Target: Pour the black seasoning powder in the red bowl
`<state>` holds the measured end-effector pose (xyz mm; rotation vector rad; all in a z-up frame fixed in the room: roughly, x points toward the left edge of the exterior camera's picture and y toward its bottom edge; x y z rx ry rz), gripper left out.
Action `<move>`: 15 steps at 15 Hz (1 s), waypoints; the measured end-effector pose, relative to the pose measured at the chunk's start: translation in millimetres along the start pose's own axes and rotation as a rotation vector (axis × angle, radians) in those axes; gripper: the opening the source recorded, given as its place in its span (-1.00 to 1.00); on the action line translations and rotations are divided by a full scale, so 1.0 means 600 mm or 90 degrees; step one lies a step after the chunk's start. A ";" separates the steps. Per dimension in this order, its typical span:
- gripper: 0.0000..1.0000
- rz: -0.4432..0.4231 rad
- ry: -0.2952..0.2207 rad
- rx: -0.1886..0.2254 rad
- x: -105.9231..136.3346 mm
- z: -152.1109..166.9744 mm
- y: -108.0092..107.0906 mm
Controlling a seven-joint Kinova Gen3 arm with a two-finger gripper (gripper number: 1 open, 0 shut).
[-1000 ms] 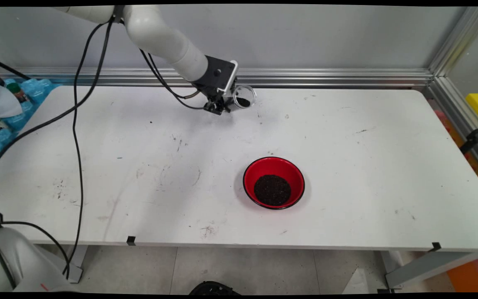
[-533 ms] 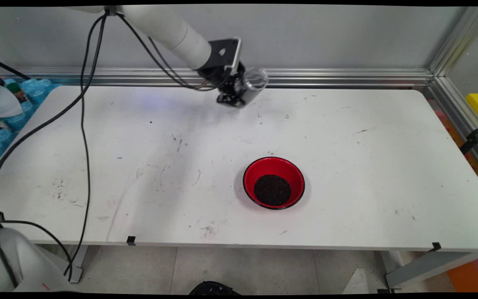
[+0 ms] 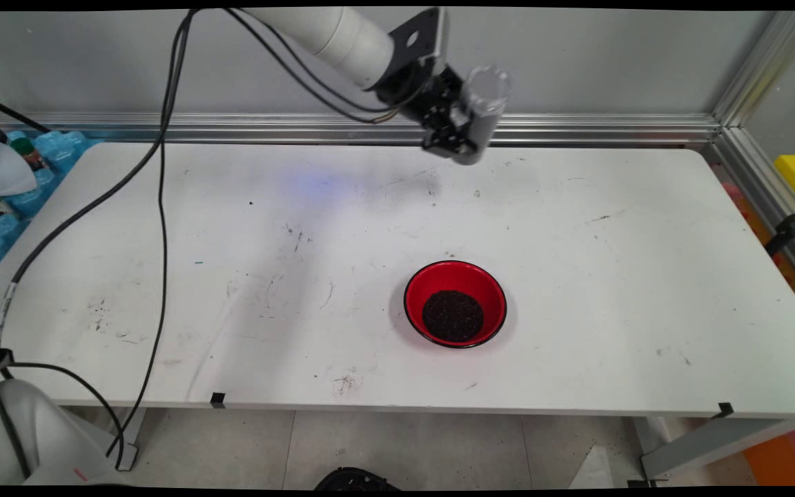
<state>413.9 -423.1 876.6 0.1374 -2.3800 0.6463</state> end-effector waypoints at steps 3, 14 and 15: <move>-1.00 -0.035 0.040 -0.004 0.030 0.006 0.000; -1.00 -0.156 0.116 -0.043 0.088 0.025 0.016; -1.00 -0.160 0.118 -0.047 0.090 0.025 0.017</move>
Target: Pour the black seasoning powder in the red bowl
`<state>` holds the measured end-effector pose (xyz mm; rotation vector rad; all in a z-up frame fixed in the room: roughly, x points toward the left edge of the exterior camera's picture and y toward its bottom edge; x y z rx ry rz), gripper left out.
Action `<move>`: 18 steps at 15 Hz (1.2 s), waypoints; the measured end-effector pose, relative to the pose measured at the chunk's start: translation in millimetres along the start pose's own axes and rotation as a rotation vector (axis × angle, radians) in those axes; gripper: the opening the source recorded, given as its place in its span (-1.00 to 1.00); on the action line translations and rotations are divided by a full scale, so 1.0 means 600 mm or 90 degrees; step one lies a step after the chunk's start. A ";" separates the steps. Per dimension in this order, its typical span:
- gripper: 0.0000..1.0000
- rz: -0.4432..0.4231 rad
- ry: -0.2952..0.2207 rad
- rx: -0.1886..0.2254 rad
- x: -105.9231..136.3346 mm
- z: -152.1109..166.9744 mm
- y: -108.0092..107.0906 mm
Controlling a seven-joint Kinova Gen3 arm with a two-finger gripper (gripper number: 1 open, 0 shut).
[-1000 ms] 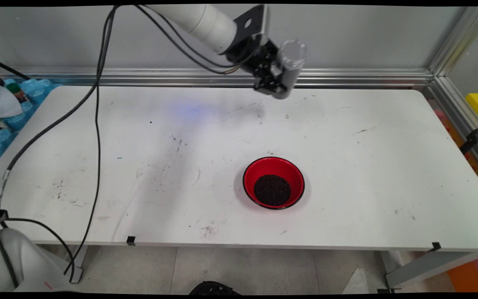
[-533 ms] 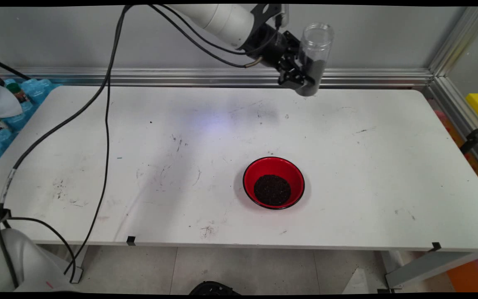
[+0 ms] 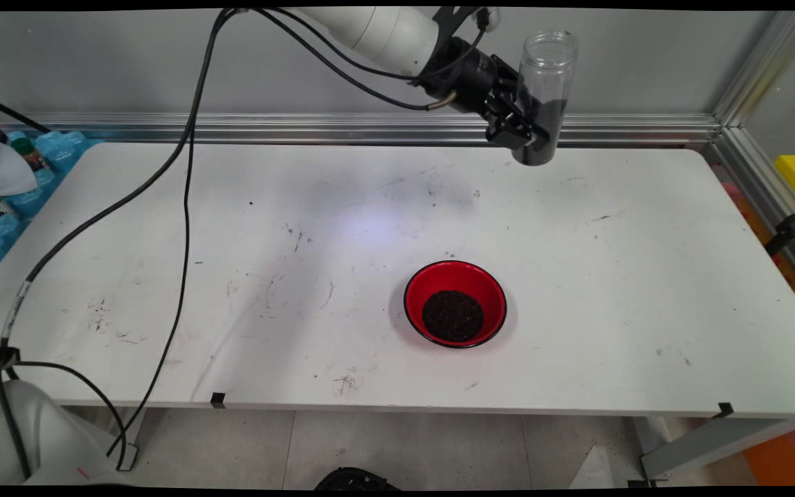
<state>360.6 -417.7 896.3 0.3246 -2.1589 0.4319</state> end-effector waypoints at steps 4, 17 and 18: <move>-1.00 -0.015 0.004 -0.010 0.003 -0.003 0.006; -1.00 -0.050 -0.037 0.003 -0.096 -0.004 0.019; -1.00 -0.052 -0.039 0.002 -0.105 -0.002 0.020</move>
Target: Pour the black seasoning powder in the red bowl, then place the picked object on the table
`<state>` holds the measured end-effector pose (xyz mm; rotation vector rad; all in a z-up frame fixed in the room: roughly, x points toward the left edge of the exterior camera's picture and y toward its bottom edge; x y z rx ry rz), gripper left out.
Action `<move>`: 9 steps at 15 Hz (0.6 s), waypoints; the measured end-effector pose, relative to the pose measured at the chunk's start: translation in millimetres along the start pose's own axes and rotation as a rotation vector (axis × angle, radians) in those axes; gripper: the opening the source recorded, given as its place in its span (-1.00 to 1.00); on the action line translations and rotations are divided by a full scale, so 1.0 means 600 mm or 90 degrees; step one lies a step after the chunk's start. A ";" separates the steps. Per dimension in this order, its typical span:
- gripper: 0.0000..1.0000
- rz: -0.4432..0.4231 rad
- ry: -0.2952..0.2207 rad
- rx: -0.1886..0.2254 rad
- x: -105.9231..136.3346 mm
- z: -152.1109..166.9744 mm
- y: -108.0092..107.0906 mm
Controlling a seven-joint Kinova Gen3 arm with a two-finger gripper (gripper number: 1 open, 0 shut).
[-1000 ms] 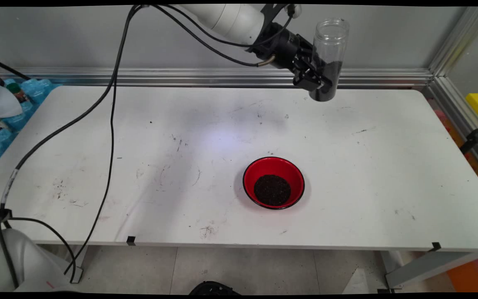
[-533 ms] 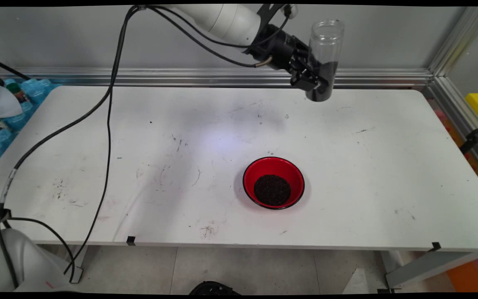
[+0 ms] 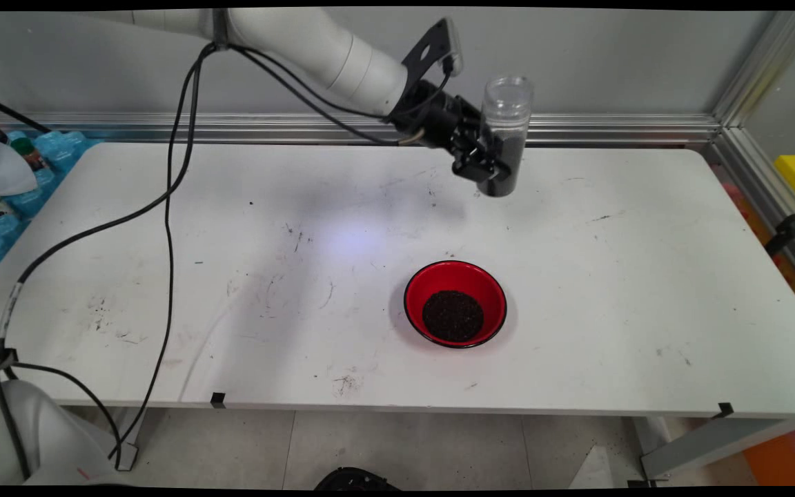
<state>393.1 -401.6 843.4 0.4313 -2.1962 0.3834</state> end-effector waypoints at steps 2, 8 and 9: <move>-1.00 -0.006 -0.006 -0.002 -0.020 0.006 -0.001; -1.00 0.007 -0.029 -0.024 -0.076 0.030 -0.009; -1.00 0.009 -0.033 -0.025 -0.084 0.034 -0.011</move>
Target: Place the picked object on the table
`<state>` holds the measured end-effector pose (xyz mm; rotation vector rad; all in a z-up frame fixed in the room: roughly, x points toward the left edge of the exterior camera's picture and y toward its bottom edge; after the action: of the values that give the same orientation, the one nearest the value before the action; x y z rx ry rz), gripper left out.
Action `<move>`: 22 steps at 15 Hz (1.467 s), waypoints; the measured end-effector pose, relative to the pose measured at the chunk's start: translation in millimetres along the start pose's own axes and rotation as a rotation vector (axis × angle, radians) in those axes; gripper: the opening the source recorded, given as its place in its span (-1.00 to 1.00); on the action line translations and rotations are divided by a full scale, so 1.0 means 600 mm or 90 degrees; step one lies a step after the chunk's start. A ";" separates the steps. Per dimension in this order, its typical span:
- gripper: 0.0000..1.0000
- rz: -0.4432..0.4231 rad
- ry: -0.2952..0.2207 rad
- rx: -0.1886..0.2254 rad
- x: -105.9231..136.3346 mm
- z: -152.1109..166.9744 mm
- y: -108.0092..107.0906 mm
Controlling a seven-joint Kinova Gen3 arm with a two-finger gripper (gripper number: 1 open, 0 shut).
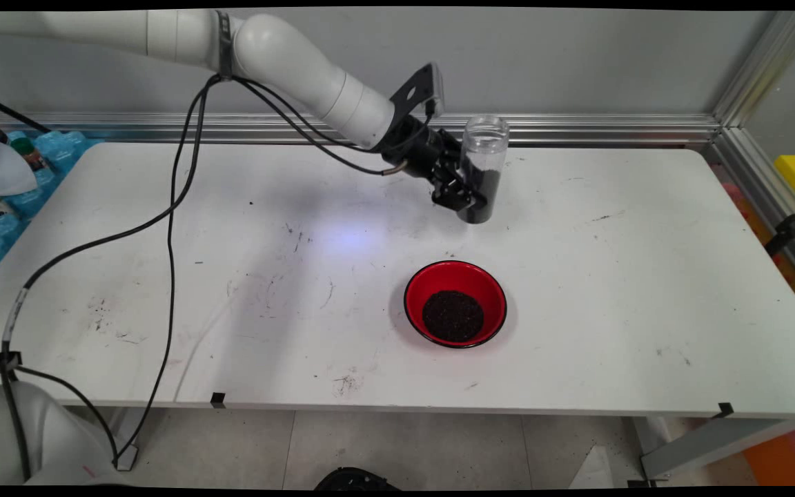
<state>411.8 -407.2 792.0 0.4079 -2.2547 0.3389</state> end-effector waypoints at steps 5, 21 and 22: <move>-1.00 0.008 -0.016 -0.013 -0.032 0.018 -0.012; -1.00 0.025 -0.047 -0.033 -0.082 0.037 -0.031; -1.00 0.025 -0.048 -0.034 -0.084 0.037 -0.031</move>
<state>435.5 -423.3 741.7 0.3544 -2.3422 0.2869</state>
